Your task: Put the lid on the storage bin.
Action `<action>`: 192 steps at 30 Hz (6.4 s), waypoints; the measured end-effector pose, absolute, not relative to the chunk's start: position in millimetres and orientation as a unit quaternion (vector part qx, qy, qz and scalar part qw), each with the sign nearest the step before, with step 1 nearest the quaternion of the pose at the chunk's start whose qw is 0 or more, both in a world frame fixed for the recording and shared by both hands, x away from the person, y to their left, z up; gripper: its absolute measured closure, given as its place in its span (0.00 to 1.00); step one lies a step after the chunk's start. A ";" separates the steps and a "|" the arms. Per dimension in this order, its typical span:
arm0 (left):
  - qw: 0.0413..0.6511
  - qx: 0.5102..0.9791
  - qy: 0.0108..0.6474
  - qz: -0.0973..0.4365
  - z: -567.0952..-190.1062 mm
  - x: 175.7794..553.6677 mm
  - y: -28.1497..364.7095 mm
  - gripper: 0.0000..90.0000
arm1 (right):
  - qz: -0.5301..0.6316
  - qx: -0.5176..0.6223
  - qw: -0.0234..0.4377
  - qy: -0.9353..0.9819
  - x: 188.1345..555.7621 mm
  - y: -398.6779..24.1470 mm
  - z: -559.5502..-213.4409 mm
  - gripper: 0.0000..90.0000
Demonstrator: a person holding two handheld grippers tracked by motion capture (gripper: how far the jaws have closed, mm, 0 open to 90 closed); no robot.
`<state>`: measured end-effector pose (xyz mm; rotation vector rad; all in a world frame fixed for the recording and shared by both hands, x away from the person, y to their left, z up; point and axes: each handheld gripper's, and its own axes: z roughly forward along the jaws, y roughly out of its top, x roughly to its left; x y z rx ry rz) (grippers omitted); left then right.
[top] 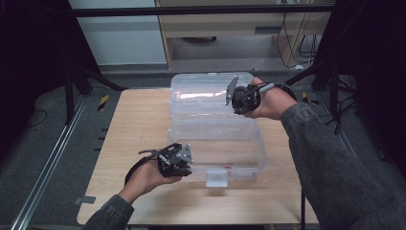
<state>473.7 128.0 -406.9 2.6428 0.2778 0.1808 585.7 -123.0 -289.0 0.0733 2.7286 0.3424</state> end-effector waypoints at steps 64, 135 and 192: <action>0.243 0.959 0.107 0.100 -412.8 468.1 120.0 0.88 | 0.125 -0.016 0.198 0.972 497.0 -137.9 -313.4 0.94; 0.440 0.829 0.308 0.158 -278.1 542.9 205.1 1.00 | 0.155 -0.010 0.197 0.968 486.8 -142.2 -319.7 0.92; 0.442 0.844 0.275 0.127 -308.9 503.4 212.7 1.00 | 0.230 0.093 0.255 0.934 449.6 -170.7 -328.5 0.33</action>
